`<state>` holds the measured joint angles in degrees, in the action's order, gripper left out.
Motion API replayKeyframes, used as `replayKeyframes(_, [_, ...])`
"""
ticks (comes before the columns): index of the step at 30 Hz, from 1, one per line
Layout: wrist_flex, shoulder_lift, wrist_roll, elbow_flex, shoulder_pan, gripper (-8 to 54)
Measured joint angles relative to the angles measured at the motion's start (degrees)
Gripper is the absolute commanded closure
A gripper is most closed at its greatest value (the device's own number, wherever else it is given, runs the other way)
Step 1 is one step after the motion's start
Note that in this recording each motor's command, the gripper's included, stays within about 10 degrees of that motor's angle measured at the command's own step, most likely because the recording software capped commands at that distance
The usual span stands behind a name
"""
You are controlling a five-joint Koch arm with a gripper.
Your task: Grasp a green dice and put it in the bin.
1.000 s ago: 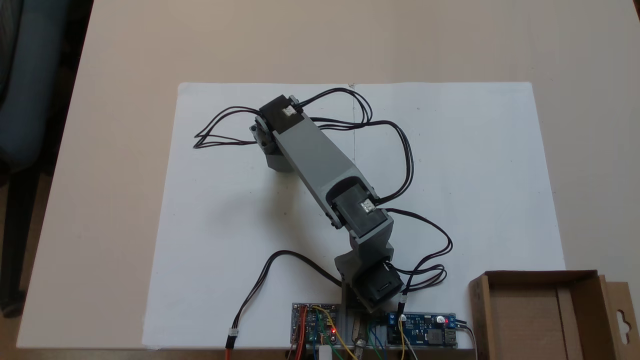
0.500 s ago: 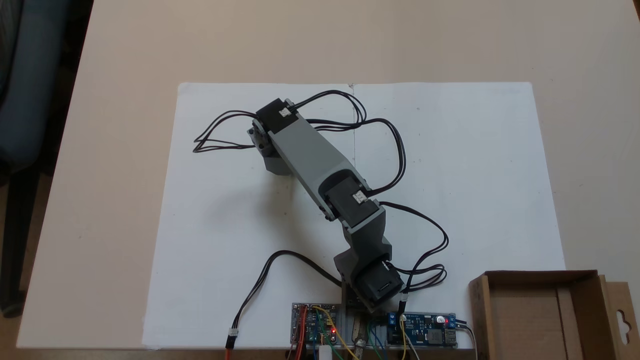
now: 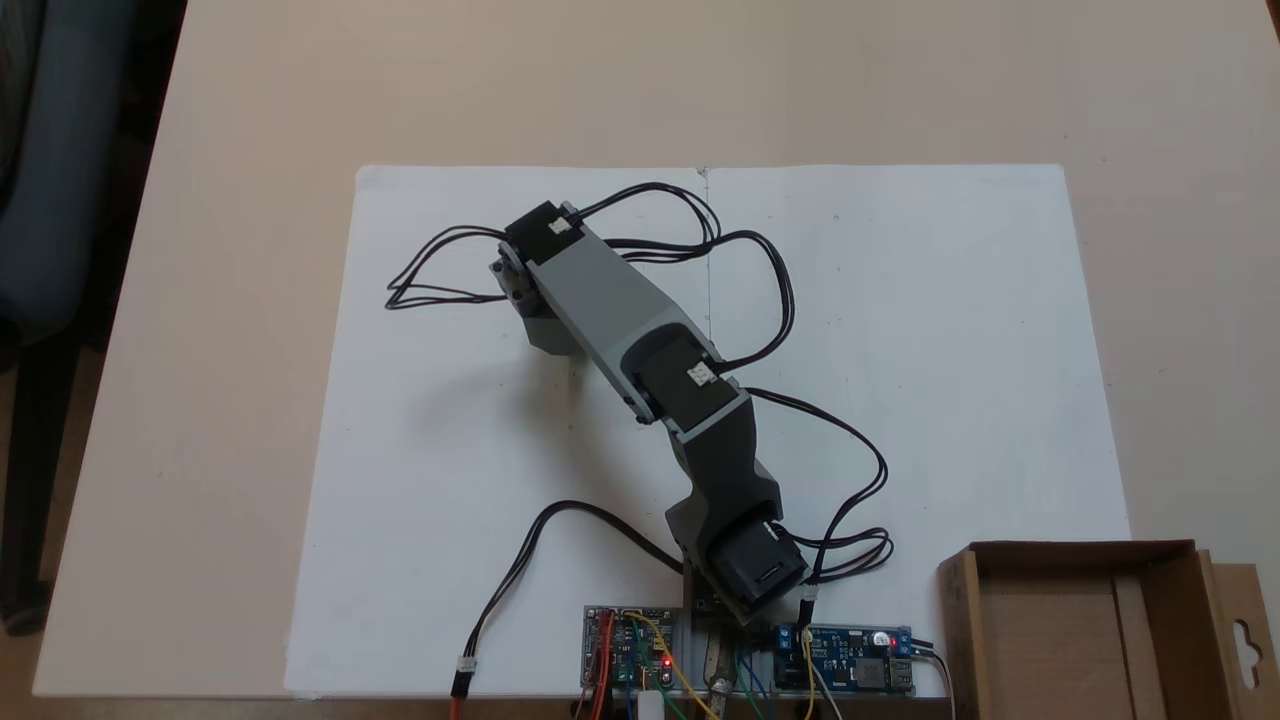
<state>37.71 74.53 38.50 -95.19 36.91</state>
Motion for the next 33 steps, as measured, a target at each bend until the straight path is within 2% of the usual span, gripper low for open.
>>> replayKeyframes(27, [-0.62, -3.96, 0.35, 0.09, -0.97, 2.6])
replayKeyframes(33, [-0.88, -4.92, 0.35, 0.09, -0.97, 4.2])
